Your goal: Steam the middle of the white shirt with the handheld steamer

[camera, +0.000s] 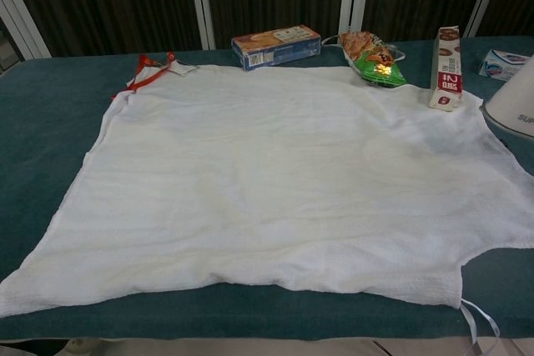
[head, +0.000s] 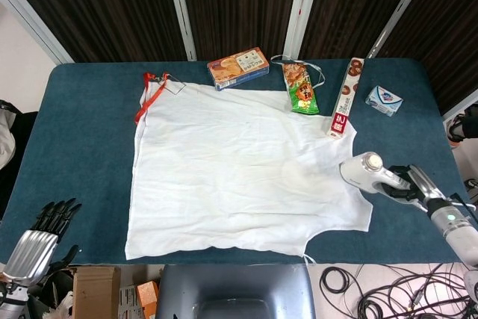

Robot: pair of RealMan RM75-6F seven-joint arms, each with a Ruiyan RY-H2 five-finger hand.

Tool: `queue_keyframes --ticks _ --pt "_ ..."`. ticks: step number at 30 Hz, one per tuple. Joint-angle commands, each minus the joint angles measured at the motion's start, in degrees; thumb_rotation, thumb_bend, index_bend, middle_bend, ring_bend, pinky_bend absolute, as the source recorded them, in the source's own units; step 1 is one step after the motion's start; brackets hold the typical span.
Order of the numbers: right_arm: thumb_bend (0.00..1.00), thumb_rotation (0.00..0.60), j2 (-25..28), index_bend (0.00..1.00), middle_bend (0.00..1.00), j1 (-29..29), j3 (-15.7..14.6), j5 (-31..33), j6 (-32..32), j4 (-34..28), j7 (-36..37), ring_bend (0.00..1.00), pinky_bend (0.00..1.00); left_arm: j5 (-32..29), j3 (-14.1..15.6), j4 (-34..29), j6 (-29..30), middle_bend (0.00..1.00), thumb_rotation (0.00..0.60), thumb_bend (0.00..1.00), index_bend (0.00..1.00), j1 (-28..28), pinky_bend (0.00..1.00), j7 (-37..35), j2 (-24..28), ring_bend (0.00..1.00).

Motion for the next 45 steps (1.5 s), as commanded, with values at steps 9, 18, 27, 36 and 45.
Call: queue_keyframes --ticks 9,18,27,36,45 --pt "0.81 0.600 -3.9 1.00 0.96 13.8 3.9 26.5 -4.9 -9.7 -35.6 0.98 1.00 -1.1 -0.4 0.2 -1.0 0.03 0.600 0.39 0.00 -0.5 0.00 -0.5 0.0 0.01" --pt "0.81 0.600 -11.8 1.00 0.96 21.4 1.8 41.3 -2.3 -9.2 -50.6 0.98 1.00 -1.4 -0.5 0.2 -1.6 0.03 0.600 0.39 0.00 -0.8 0.00 -0.3 -0.1 0.01" --pt "0.81 0.600 -16.0 1.00 0.96 24.3 0.9 47.4 1.6 -12.0 -58.8 0.98 1.00 -2.0 -0.6 0.1 -1.6 0.03 0.600 0.39 0.00 -0.7 0.00 0.0 -0.2 0.01" --pt "0.81 0.600 -15.9 1.00 0.96 21.8 -0.5 41.2 7.1 -19.4 -63.3 0.98 1.00 -1.8 -0.4 0.1 -2.4 0.03 0.600 0.39 0.00 -1.2 0.00 0.1 -0.3 0.01" --pt "0.81 0.600 -17.5 1.00 0.96 20.2 -0.6 38.6 6.7 -22.1 -64.7 0.98 1.00 -2.0 -0.5 -0.1 -2.3 0.03 0.600 0.39 0.00 -1.1 0.00 0.4 -0.3 0.01"
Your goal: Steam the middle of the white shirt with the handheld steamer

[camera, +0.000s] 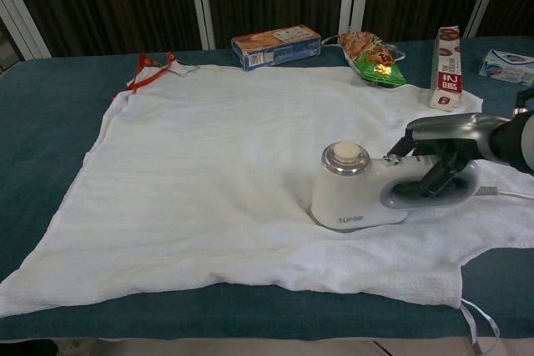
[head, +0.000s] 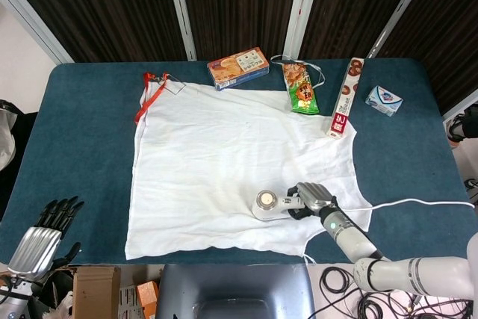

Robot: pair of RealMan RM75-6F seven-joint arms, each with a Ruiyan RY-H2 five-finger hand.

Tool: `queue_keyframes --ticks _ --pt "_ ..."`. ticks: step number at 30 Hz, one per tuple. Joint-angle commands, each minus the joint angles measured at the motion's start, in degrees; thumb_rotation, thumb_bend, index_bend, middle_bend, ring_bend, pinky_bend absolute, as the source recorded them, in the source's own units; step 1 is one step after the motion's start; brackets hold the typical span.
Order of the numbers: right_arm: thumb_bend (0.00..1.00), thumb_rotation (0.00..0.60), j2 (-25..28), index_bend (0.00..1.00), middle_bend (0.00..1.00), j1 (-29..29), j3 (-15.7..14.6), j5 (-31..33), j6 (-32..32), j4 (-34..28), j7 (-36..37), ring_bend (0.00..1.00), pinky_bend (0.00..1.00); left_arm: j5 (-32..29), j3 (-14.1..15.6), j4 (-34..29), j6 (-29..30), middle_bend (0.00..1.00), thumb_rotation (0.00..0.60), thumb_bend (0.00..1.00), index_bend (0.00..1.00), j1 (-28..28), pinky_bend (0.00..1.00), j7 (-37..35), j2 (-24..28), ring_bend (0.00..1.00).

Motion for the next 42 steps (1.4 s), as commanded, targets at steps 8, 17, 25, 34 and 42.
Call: queue_keyframes --ticks 8,17,25,34,42 --pt "0.81 0.600 -0.6 1.00 0.96 -1.4 1.8 -2.0 0.2 1.2 0.2 0.98 1.00 -0.1 0.0 0.2 -0.1 0.03 0.600 0.39 0.00 -0.1 0.00 -0.1 -0.1 0.01" --pt "0.81 0.600 -2.7 1.00 0.96 -0.7 3.7 4.4 1.5 10.5 -2.0 0.98 1.00 0.3 0.2 0.3 0.9 0.03 0.600 0.39 0.00 0.3 0.00 -0.2 0.0 0.01" --pt "0.81 0.600 -3.3 1.00 0.96 -1.3 6.0 7.2 -0.5 17.0 -1.5 0.98 1.00 0.2 0.2 0.4 0.6 0.03 0.600 0.39 0.00 0.3 0.00 -0.1 -0.1 0.01" --pt "0.81 0.600 -3.4 1.00 0.96 -2.4 7.8 8.9 -3.9 22.7 -0.6 0.98 1.00 0.0 0.1 0.3 0.2 0.03 0.600 0.39 0.00 0.1 0.00 0.1 -0.1 0.01" --pt "0.81 0.600 -0.1 1.00 0.96 -4.6 8.0 5.0 -7.3 17.5 1.7 0.98 1.00 -0.1 0.1 0.2 0.2 0.03 0.600 0.39 0.00 0.1 0.00 0.2 -0.2 0.01"
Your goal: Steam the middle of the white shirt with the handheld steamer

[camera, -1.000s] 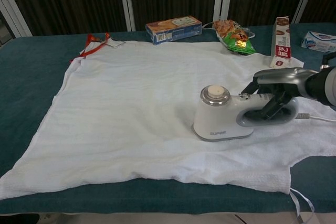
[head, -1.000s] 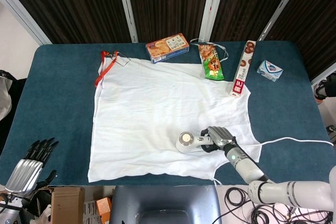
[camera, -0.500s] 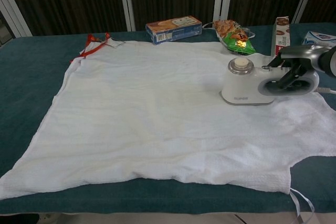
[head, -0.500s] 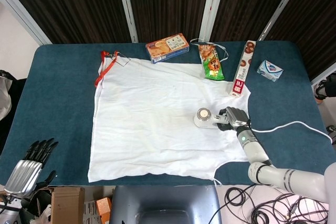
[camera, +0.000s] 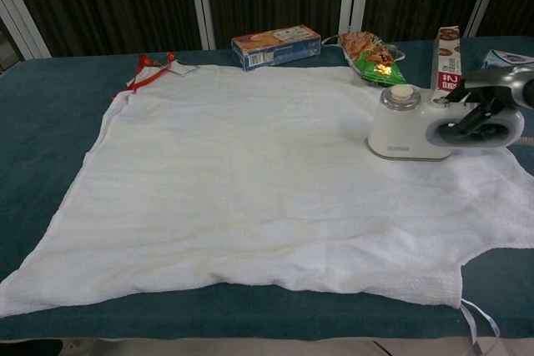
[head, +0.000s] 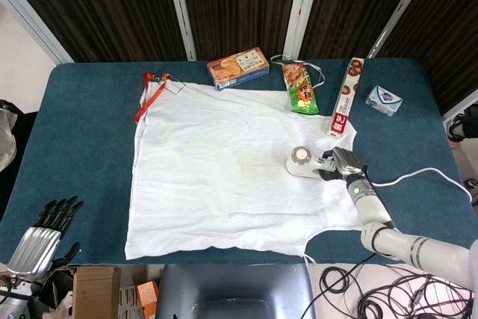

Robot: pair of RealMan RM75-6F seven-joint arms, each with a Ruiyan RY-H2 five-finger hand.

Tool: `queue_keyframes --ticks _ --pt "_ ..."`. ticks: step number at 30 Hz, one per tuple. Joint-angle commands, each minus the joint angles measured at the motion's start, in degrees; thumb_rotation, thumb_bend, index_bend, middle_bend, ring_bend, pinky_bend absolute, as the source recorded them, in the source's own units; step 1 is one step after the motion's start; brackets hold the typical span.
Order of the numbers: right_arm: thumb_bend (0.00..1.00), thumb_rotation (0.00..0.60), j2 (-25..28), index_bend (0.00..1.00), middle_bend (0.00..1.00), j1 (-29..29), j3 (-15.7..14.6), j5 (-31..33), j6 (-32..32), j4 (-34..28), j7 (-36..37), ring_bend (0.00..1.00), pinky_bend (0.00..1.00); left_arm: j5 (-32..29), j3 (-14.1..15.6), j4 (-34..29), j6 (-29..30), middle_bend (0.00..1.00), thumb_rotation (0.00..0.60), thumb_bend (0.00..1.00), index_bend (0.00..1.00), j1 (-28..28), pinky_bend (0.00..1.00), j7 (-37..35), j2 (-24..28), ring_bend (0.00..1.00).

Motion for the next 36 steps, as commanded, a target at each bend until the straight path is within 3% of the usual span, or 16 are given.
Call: queue_keyframes --ticks 1,10,21,25,36 --pt "0.81 0.600 2.8 1.00 0.96 -1.8 0.2 -3.5 -1.8 -4.3 2.2 0.98 1.00 0.1 0.0 0.0 0.1 0.03 0.600 0.39 0.00 0.0 0.00 0.0 0.0 0.01" --pt "0.81 0.600 8.5 1.00 0.96 -6.9 -1.9 -13.7 -2.5 -12.9 5.9 0.98 1.00 0.4 0.2 -0.1 0.3 0.03 0.600 0.39 0.00 0.1 0.00 0.2 0.1 0.01" --pt "0.81 0.600 10.9 1.00 0.96 -10.7 -3.9 -23.3 -4.6 -15.5 10.2 0.98 1.00 0.5 0.2 -0.4 0.2 0.03 0.600 0.39 0.00 0.0 0.00 0.7 0.0 0.01" --pt "0.81 0.600 10.8 1.00 0.96 -11.3 -3.8 -24.9 -4.0 -13.6 11.1 0.98 1.00 0.4 0.2 -0.5 -0.2 0.03 0.600 0.39 0.00 -0.2 0.00 0.8 0.0 0.01" --pt "0.81 0.600 8.8 1.00 0.96 -10.3 -1.2 -19.5 -7.0 -2.6 14.8 0.98 1.00 0.1 0.2 -0.7 -0.8 0.03 0.600 0.39 0.00 -0.4 0.00 0.9 -0.1 0.01"
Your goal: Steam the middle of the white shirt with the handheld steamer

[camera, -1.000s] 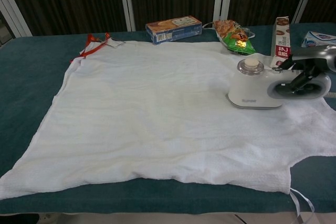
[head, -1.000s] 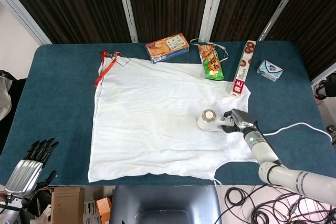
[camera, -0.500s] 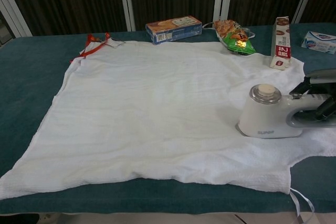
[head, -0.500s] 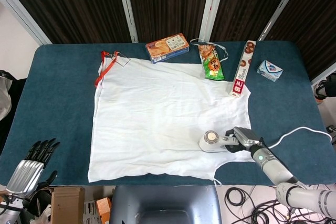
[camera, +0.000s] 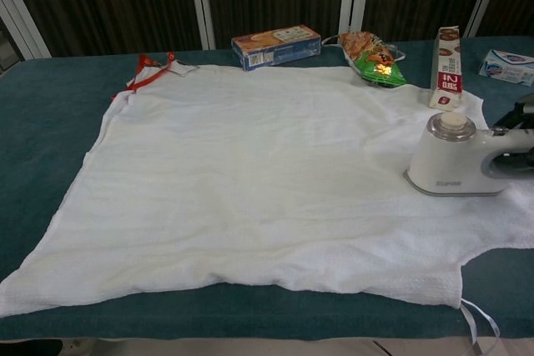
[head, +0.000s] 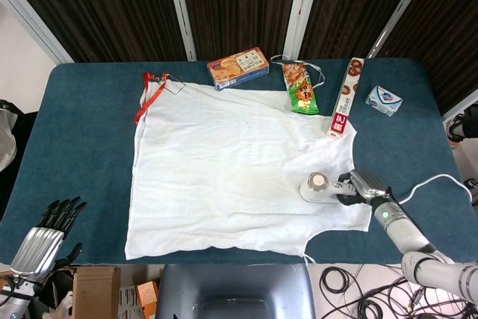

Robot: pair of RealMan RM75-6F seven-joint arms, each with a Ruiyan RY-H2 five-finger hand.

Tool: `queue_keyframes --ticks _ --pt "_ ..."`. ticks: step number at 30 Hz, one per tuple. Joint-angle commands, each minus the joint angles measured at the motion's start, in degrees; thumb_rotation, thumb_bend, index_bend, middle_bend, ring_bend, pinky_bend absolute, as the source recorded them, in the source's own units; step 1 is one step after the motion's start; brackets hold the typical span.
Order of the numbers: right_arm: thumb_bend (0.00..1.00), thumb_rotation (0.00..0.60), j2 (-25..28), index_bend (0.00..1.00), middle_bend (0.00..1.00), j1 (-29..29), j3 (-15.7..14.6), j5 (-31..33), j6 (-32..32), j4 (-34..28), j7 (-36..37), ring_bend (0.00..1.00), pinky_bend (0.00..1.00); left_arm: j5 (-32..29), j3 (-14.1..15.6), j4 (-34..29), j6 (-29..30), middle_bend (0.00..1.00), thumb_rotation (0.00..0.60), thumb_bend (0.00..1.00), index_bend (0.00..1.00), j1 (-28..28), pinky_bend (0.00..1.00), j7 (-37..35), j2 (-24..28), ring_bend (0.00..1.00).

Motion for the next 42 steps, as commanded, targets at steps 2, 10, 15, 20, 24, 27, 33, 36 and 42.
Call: queue_keyframes --ticks 2,10,15,20,24,27,33,36,42 --pt "0.81 0.600 -1.3 1.00 0.96 0.6 1.3 2.5 -2.7 5.9 2.5 0.98 1.00 -0.1 0.0 0.0 -0.4 0.03 0.600 0.39 0.00 -0.2 0.00 0.0 0.0 0.01" --pt "0.81 0.600 -1.8 1.00 0.96 0.7 3.3 4.1 -6.6 12.7 6.2 0.98 1.00 -0.4 0.0 -0.2 -1.0 0.03 0.600 0.39 0.00 -0.4 0.00 0.6 -0.2 0.01" --pt "0.81 0.600 -1.6 1.00 0.96 0.3 4.3 3.4 -9.0 15.3 8.6 0.98 1.00 -0.5 0.0 -0.3 -1.0 0.03 0.600 0.39 0.00 -0.4 0.00 0.8 -0.3 0.01" --pt "0.81 0.600 0.9 1.00 0.96 -2.5 5.1 -3.5 -8.0 12.9 11.1 0.97 1.00 -0.5 0.0 -0.3 -0.9 0.03 0.600 0.39 0.00 -0.3 0.00 0.9 -0.3 0.01" --pt "0.81 0.600 2.7 1.00 0.96 -5.9 4.2 -9.8 -4.5 10.9 12.5 0.97 1.00 -0.3 0.1 -0.3 -0.7 0.03 0.600 0.39 0.00 -0.3 0.00 0.9 -0.3 0.01" --pt "0.81 0.600 3.5 1.00 0.96 -7.4 3.9 -12.5 -4.8 11.5 15.4 0.96 1.00 -0.2 0.1 -0.3 -0.9 0.03 0.600 0.39 0.00 -0.4 0.00 1.0 -0.3 0.01" --pt "0.81 0.600 1.4 0.96 0.96 -8.3 3.8 -15.5 -7.4 17.4 20.9 0.89 1.00 0.0 0.2 -0.4 -1.3 0.03 0.600 0.39 0.00 -0.7 0.00 1.2 -0.4 0.01" --pt "0.81 0.600 0.1 0.90 0.94 -8.3 4.1 -16.8 -8.6 20.1 23.1 0.84 0.99 -0.2 0.1 -0.3 -1.3 0.03 0.600 0.39 0.00 -0.7 0.00 1.2 -0.4 0.01" --pt "0.74 0.600 -1.4 0.67 0.74 -7.8 4.8 -19.4 -11.1 23.2 27.6 0.66 0.83 -0.4 0.1 -0.3 -1.6 0.03 0.600 0.39 0.00 -0.9 0.00 1.0 -0.4 0.01"
